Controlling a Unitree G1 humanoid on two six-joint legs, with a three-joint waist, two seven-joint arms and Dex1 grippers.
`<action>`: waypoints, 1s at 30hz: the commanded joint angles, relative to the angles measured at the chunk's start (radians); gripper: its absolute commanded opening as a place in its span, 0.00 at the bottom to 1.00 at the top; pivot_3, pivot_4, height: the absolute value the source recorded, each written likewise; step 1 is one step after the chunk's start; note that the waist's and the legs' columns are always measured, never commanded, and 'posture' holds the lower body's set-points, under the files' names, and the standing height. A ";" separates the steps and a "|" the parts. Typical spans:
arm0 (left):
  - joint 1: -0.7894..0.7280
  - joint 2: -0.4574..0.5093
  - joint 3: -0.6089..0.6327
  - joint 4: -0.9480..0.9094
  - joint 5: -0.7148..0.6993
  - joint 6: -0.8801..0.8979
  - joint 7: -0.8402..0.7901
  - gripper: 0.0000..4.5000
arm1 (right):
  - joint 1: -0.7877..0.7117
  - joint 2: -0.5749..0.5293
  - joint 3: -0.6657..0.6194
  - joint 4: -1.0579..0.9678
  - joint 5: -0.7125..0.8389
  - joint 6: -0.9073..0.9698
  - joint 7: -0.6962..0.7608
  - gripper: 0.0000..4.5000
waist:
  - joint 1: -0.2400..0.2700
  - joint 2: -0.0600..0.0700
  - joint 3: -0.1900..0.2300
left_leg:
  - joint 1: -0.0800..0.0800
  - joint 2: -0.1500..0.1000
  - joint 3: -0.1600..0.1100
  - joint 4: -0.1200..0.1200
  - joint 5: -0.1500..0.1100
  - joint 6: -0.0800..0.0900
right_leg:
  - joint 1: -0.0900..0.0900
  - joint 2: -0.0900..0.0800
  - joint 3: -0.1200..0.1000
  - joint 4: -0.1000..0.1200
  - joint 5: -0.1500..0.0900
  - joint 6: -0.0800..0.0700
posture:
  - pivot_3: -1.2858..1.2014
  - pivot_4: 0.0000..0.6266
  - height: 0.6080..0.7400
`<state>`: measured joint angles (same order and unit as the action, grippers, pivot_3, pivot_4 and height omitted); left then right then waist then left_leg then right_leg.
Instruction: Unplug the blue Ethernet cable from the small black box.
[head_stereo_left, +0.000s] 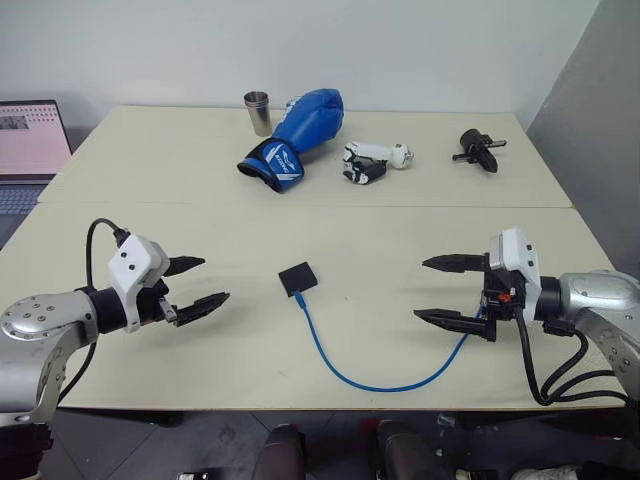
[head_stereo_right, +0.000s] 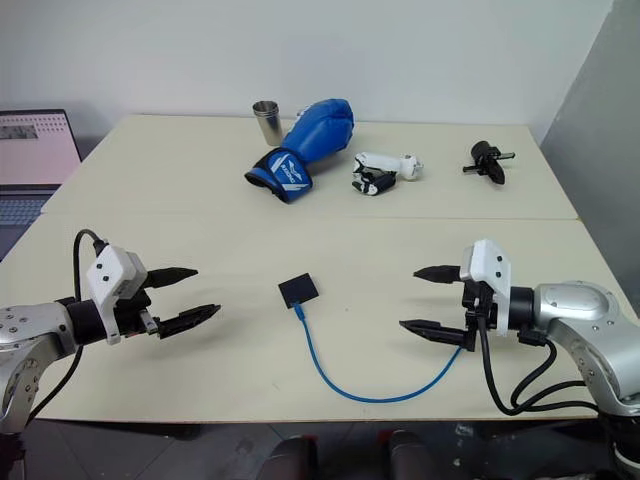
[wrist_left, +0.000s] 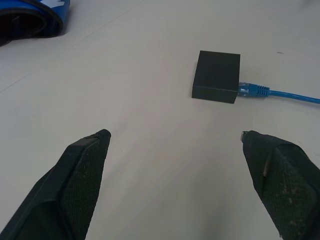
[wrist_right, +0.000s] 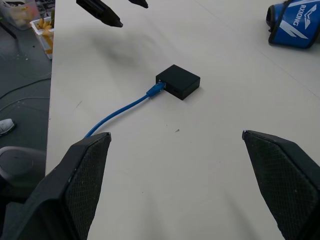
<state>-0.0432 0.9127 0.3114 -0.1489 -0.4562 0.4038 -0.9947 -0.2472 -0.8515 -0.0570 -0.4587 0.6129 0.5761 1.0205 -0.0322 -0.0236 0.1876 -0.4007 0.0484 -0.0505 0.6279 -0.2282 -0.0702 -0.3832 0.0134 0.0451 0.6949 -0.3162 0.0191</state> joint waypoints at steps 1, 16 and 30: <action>0.003 0.000 0.039 -0.028 -0.009 -0.032 -0.010 1.00 | -0.019 -0.001 -0.010 -0.023 0.004 -0.008 -0.001 0.99 | 0.000 0.000 0.000 | 0.000 0.000 0.000 0.000 0.000 0.000 | 0.000 0.000 0.000 0.000 0.000 0.000 | 0.52 0.24 1.00; 0.028 0.022 0.014 0.025 -0.004 -0.156 -0.132 1.00 | 0.019 0.070 0.127 -0.022 -0.101 -0.076 -0.025 0.99 | -0.001 0.000 0.000 | 0.000 0.000 0.000 0.000 0.000 0.000 | 0.000 0.000 0.000 0.000 0.000 0.000 | 0.52 0.24 1.00; 0.006 0.099 -0.042 0.074 0.004 -0.167 -0.326 1.00 | -0.272 0.536 0.555 0.296 -0.415 0.163 -0.343 0.99 | -0.005 0.000 0.000 | -0.001 0.001 0.000 0.000 0.000 0.000 | -0.004 0.001 0.000 0.003 0.000 -0.001 | 0.52 0.24 1.00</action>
<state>-0.0166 0.9943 0.2697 -0.0668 -0.4517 0.2505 -1.3086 -0.4883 -0.3596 0.4825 -0.1974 0.2318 0.7179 0.7324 -0.0368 -0.0237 0.1875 -0.4023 0.0490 -0.0502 0.6282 -0.2282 -0.0702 -0.3870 0.0147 0.0454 0.6978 -0.3161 0.0184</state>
